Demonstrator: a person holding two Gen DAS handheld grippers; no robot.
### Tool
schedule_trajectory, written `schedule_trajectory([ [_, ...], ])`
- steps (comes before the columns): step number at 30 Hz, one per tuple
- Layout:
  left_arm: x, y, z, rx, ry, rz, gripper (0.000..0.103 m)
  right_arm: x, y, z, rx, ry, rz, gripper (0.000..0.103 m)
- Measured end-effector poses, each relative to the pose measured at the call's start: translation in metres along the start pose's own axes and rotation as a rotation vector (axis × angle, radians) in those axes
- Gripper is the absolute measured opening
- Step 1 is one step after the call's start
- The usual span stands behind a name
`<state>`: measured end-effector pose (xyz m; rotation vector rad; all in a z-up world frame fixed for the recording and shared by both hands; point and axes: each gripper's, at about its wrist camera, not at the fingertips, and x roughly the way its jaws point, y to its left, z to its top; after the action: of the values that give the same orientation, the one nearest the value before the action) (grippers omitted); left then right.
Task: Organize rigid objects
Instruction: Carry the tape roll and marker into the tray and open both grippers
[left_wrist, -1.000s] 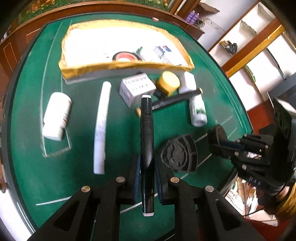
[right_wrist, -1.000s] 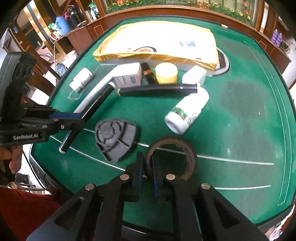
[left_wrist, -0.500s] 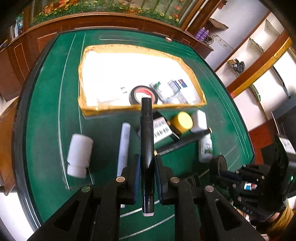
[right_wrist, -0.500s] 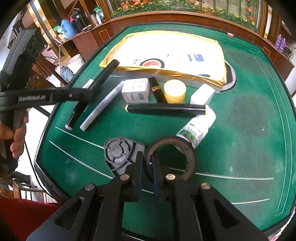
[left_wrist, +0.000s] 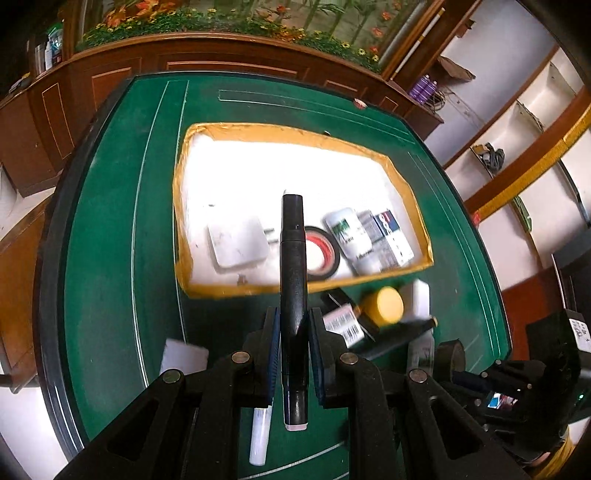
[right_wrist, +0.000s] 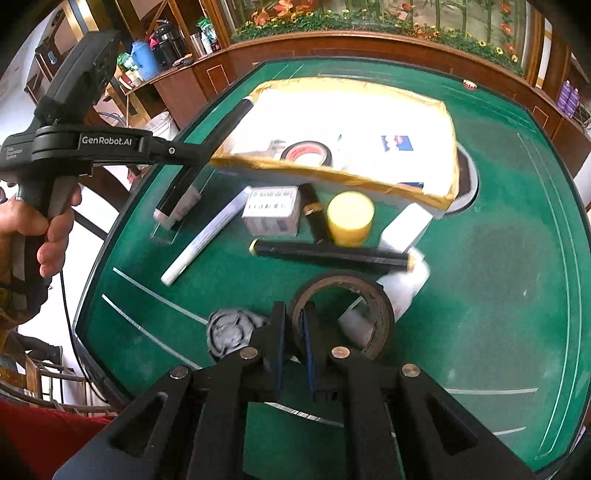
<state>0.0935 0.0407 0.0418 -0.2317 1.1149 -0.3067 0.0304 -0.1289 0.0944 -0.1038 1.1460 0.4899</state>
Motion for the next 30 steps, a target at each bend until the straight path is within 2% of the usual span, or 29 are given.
schedule_trajectory([
  [8, 0.011, 0.012, 0.025, -0.036, -0.011, 0.031, 0.015, -0.007, -0.024, 0.027, -0.003, -0.043, -0.022, 0.008],
  [15, 0.021, 0.029, 0.050, -0.078, -0.020, 0.074, 0.015, -0.003, -0.033, 0.045, -0.012, -0.055, -0.004, 0.008],
  [23, 0.042, 0.046, 0.074, -0.082, -0.009, 0.146, 0.015, 0.009, -0.035, 0.070, -0.051, -0.058, 0.024, 0.008],
  [30, 0.059, 0.050, 0.080, -0.069, 0.008, 0.182, 0.015, 0.016, -0.037, 0.097, -0.085, -0.065, 0.034, 0.008],
])
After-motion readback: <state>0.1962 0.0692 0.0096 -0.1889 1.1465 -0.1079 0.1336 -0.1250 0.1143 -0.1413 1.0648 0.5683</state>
